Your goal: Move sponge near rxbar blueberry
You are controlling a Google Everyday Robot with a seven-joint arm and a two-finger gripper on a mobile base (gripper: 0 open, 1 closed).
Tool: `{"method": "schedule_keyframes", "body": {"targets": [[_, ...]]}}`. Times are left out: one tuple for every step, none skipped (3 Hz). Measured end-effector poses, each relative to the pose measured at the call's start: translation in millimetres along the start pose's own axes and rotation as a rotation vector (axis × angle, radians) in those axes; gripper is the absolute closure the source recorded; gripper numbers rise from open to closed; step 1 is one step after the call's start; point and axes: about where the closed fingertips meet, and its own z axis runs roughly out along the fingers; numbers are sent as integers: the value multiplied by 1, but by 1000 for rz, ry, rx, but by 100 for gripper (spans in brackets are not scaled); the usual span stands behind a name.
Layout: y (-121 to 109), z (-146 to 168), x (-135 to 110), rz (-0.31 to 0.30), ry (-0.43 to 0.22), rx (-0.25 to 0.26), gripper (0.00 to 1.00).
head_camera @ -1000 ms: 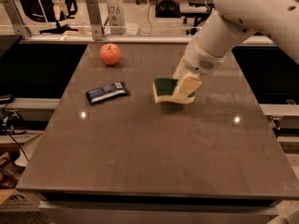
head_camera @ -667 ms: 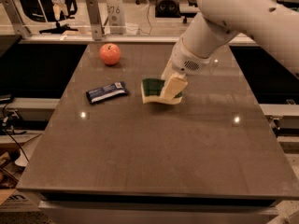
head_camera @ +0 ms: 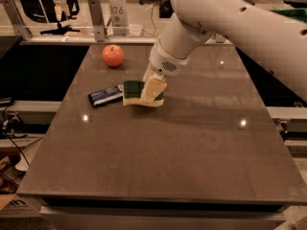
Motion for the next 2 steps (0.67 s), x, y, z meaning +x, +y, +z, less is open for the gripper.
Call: {"method": "schedule_keyframes", "body": {"targets": [[-10, 8, -9, 16, 5, 17, 61], [-18, 14, -8, 33, -3, 42, 37]]}}
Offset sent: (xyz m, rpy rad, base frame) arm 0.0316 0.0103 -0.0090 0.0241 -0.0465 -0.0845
